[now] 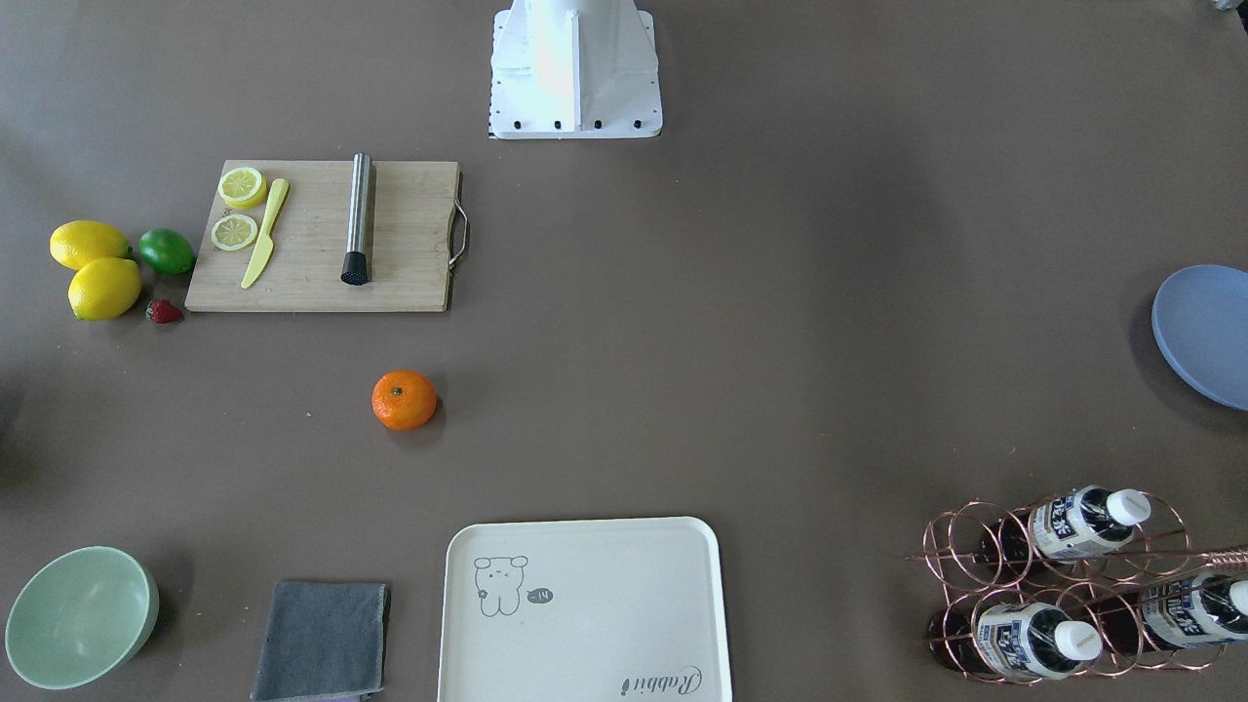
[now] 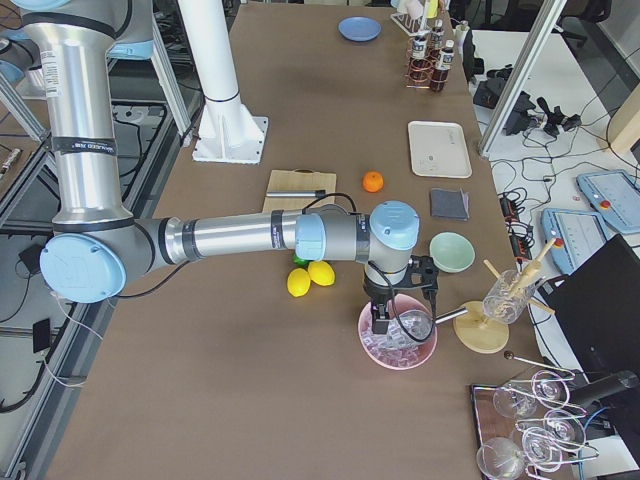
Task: Pick orange to plate
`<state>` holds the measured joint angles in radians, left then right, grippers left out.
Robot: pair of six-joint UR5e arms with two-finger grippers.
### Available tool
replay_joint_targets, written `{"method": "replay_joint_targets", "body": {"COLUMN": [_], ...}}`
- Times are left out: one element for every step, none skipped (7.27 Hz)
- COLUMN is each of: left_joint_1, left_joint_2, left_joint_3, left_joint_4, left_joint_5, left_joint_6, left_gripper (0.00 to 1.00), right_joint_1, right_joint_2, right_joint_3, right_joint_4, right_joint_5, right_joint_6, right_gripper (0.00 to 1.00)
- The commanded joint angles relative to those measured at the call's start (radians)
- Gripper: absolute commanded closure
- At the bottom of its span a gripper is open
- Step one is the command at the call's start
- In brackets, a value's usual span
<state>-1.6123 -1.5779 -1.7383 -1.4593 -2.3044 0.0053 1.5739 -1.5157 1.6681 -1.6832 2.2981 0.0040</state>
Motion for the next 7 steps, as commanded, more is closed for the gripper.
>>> {"method": "replay_joint_targets", "body": {"left_joint_1": [0.000,0.000,0.000,0.017,0.025,0.025,0.025], "left_joint_2": [-0.001,-0.001,-0.001,-0.010,-0.013,-0.011,-0.013], "left_joint_3": [-0.006,-0.004,-0.003,-0.003,-0.004,-0.001,0.003], "left_joint_4": [-0.003,-0.003,-0.003,-0.003,0.000,-0.001,-0.001], "left_joint_5": [-0.001,-0.003,-0.004,-0.001,-0.009,-0.010,-0.010], "left_joint_6": [-0.001,-0.001,-0.001,-0.007,-0.007,-0.007,-0.007], "left_gripper": [0.02,0.02,0.02,0.02,0.02,0.02,0.02], "right_joint_1": [0.000,0.000,0.000,0.000,0.000,0.000,0.000], "right_joint_2": [-0.007,-0.008,-0.008,-0.008,-0.006,-0.008,-0.006], "right_joint_3": [0.008,0.006,0.004,0.005,0.010,0.013,0.013], "right_joint_4": [0.000,0.000,0.000,0.000,0.000,0.000,0.002], "right_joint_5": [0.020,0.020,0.020,0.018,0.018,0.018,0.018], "right_joint_6": [-0.001,0.001,-0.001,-0.001,-0.001,-0.002,-0.002], "right_gripper": [0.00,0.00,0.00,0.00,0.00,0.00,0.00]}}
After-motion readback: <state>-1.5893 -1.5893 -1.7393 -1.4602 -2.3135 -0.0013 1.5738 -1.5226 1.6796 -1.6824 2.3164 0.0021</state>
